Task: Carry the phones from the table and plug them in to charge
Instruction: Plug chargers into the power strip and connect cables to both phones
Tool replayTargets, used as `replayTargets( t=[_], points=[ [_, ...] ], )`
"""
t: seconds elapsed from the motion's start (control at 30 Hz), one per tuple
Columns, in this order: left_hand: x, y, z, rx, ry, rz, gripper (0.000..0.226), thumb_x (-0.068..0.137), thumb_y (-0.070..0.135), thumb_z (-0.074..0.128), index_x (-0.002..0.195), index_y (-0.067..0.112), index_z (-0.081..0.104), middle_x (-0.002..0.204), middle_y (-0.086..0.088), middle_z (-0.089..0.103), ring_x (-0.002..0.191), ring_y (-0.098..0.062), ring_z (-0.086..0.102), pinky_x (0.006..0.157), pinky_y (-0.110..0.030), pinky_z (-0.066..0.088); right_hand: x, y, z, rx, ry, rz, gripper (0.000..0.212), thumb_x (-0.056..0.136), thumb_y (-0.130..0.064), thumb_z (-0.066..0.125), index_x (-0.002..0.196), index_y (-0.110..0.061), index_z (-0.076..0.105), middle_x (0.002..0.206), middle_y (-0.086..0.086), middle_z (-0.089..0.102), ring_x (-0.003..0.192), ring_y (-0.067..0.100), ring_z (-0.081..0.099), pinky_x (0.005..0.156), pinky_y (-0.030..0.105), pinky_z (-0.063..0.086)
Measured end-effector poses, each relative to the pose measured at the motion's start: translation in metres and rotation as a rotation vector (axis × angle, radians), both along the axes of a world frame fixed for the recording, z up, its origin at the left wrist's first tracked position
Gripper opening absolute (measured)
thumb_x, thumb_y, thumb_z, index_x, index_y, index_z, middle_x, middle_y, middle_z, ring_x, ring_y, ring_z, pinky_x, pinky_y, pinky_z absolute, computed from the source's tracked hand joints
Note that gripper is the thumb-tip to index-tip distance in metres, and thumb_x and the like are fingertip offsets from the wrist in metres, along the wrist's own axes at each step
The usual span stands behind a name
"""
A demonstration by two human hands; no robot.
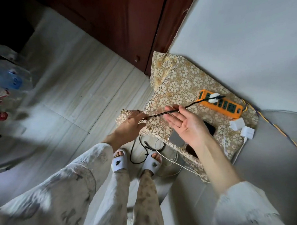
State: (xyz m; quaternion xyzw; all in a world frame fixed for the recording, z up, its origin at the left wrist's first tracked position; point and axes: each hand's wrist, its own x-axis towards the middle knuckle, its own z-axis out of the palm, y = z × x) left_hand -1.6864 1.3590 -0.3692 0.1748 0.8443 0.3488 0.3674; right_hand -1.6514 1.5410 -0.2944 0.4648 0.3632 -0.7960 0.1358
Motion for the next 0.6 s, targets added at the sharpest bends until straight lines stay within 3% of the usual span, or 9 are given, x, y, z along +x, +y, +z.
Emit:
replayTargets(
  t=[0.1,0.2,0.37,0.47,0.6],
  points=[
    [0.001,-0.01,0.018,-0.032,0.056,0.053,0.019,0.092,0.018,0.049,0.107,0.011,0.058,0.1,-0.012,0.067,0.09,-0.03,0.062,0.073,-0.033,0.043,0.012,0.005,0.014,-0.053,0.012,-0.051,0.022,0.097,-0.019,0.039,0.094,-0.008,0.058,0.086,0.007,0.076,0.083,0.022,0.072,0.077,0.033,0.054],
    [-0.006,-0.026,0.049,-0.05,0.119,0.11,0.014,0.09,0.023,0.052,0.097,0.018,0.063,0.076,0.0,0.068,0.078,-0.024,0.064,0.067,-0.029,0.043,0.028,-0.001,0.025,-0.081,0.03,-0.071,0.022,0.098,-0.017,0.039,0.104,-0.006,0.057,0.098,0.01,0.073,0.094,0.023,0.069,0.089,0.034,0.053],
    [-0.016,-0.032,0.126,-0.04,0.215,0.17,0.012,0.087,0.025,0.055,0.084,0.021,0.066,0.056,0.005,0.065,0.051,-0.009,0.058,0.059,-0.026,0.048,0.055,-0.038,0.048,0.218,0.017,0.377,0.025,0.094,-0.004,0.044,0.113,-0.012,0.057,0.125,0.012,0.061,0.109,0.021,0.06,0.097,0.032,0.046],
    [-0.016,-0.019,0.172,0.081,0.007,0.216,0.012,0.087,0.016,0.057,0.082,0.013,0.068,0.049,0.007,0.066,0.044,-0.006,0.06,0.049,-0.019,0.052,0.063,-0.057,0.067,0.393,0.067,0.72,0.044,0.093,-0.011,0.048,0.136,-0.016,0.041,0.139,0.006,0.05,0.115,0.016,0.054,0.101,0.03,0.041],
    [-0.015,0.006,0.226,0.28,-0.36,0.323,0.011,0.089,0.008,0.055,0.093,0.012,0.063,0.058,0.005,0.071,0.055,-0.009,0.067,0.056,-0.021,0.058,0.067,-0.064,0.09,0.473,0.223,0.808,0.062,0.091,-0.017,0.054,0.145,-0.014,0.024,0.148,0.012,0.036,0.133,0.023,0.039,0.103,0.024,0.032]
  ],
)
